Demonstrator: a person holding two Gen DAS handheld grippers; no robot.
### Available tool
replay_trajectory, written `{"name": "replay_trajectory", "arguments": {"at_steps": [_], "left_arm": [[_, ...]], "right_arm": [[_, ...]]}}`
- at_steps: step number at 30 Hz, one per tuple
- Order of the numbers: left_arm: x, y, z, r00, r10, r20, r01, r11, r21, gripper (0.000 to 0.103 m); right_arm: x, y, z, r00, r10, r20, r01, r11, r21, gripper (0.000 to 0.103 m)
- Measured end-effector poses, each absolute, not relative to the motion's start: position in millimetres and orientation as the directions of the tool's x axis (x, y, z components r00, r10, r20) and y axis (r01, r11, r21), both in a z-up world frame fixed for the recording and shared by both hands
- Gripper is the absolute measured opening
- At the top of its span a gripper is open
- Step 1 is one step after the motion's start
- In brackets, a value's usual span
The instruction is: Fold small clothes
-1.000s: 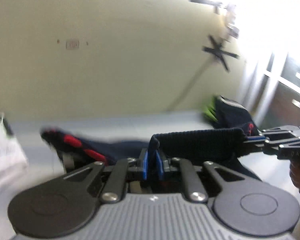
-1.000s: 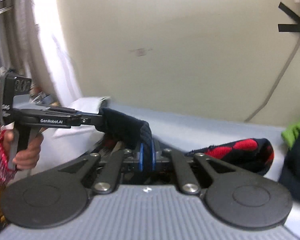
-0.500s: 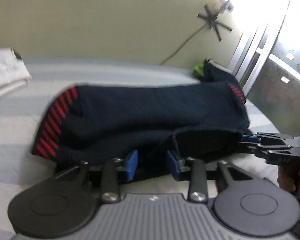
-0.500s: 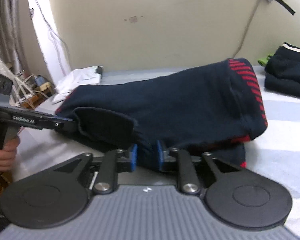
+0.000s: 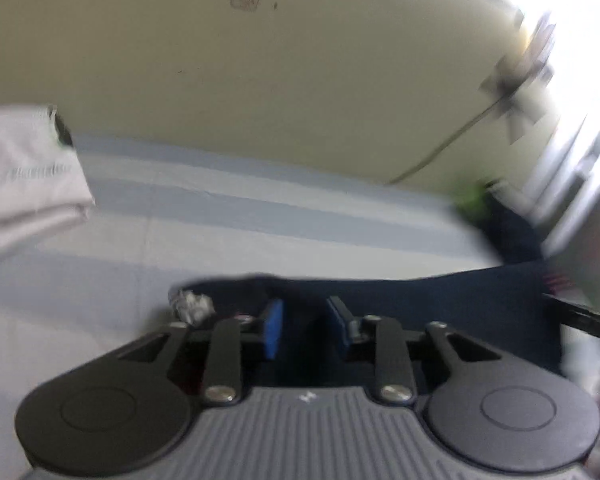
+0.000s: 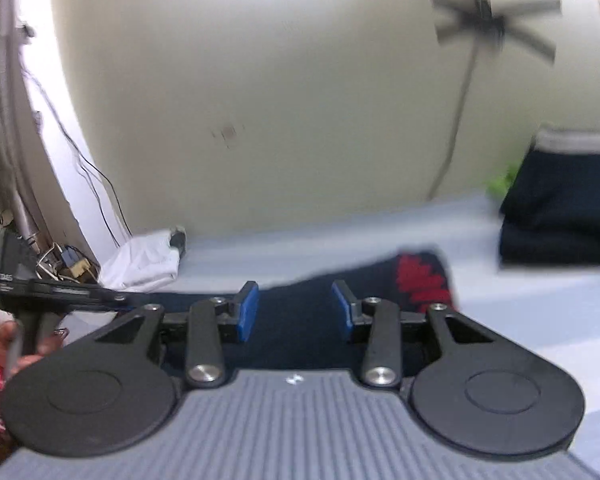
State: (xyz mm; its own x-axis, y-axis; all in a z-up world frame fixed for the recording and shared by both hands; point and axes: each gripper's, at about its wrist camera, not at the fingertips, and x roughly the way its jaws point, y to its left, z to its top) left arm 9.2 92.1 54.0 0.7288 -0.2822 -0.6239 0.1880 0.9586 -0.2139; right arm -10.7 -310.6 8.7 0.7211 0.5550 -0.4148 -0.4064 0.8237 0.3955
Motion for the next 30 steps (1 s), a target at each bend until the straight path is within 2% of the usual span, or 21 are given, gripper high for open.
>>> {"name": "replay_trajectory", "arguments": {"at_steps": [1,3,8,9,10,12,13,14,15,18,20,22,25,27,29,30], "left_arm": [[28,86,42,0.734,-0.216,-0.644,0.153,0.976,-0.153,0.015],[47,79,34,0.749,-0.152,-0.645,0.117,0.988,-0.098,0.013],[55,88,35,0.731,-0.152,-0.665,0.076,0.987,-0.141,0.013],[52,91,35,0.734,-0.162,-0.66,0.074,0.984,-0.16,0.013],[47,95,36,0.737,-0.175,-0.653,0.071,0.981,-0.183,0.013],[32,104,43,0.747,-0.219,-0.627,0.072,0.965,-0.252,0.02],[20,108,49,0.759,-0.258,-0.598,0.083,0.949,-0.304,0.028],[10,110,54,0.773,-0.285,-0.567,0.097,0.936,-0.339,0.032],[-1,110,60,0.783,-0.312,-0.538,0.12,0.924,-0.362,0.032],[-27,94,75,0.771,-0.438,-0.462,0.253,0.877,-0.409,0.034],[-35,77,77,0.725,-0.519,-0.453,0.337,0.841,-0.424,0.042],[-34,58,68,0.651,-0.585,-0.483,0.391,0.804,-0.448,0.042],[-25,38,45,0.557,-0.622,-0.55,0.407,0.782,-0.472,0.037],[-27,35,33,0.545,-0.622,-0.562,0.401,0.782,-0.477,0.033],[-24,40,27,0.549,-0.615,-0.566,0.384,0.787,-0.482,0.011],[-16,43,25,0.545,-0.609,-0.576,0.357,0.79,-0.498,0.006]], "right_arm": [[1,-306,-7,0.712,0.526,-0.465,-0.372,0.844,0.386,0.038],[4,-309,-25,0.741,0.518,-0.427,-0.341,0.839,0.425,0.03],[-8,-321,-23,0.737,0.545,-0.401,-0.327,0.806,0.494,0.033],[-13,-329,-22,0.737,0.555,-0.386,-0.32,0.79,0.523,0.038],[-20,-339,-20,0.743,0.561,-0.366,-0.311,0.773,0.553,0.042],[-38,-360,-16,0.774,0.554,-0.307,-0.288,0.74,0.608,0.048],[-46,-370,-13,0.792,0.538,-0.288,-0.268,0.73,0.629,0.052],[-52,-380,-13,0.809,0.517,-0.279,-0.241,0.725,0.645,0.06],[-57,-388,-13,0.82,0.499,-0.281,-0.213,0.722,0.658,0.064],[-60,-400,-20,0.801,0.508,-0.317,-0.163,0.695,0.701,0.064],[-53,-396,-27,0.763,0.537,-0.358,-0.142,0.681,0.719,0.063],[-44,-383,-34,0.726,0.55,-0.412,-0.128,0.697,0.705,0.06],[-34,-363,-41,0.698,0.583,-0.417,-0.142,0.683,0.717,0.044],[-27,-350,-42,0.699,0.573,-0.428,-0.135,0.693,0.708,0.033],[-17,-342,-43,0.679,0.588,-0.439,-0.119,0.679,0.725,0.023],[-13,-339,-41,0.673,0.606,-0.424,-0.118,0.654,0.747,0.023]]}}
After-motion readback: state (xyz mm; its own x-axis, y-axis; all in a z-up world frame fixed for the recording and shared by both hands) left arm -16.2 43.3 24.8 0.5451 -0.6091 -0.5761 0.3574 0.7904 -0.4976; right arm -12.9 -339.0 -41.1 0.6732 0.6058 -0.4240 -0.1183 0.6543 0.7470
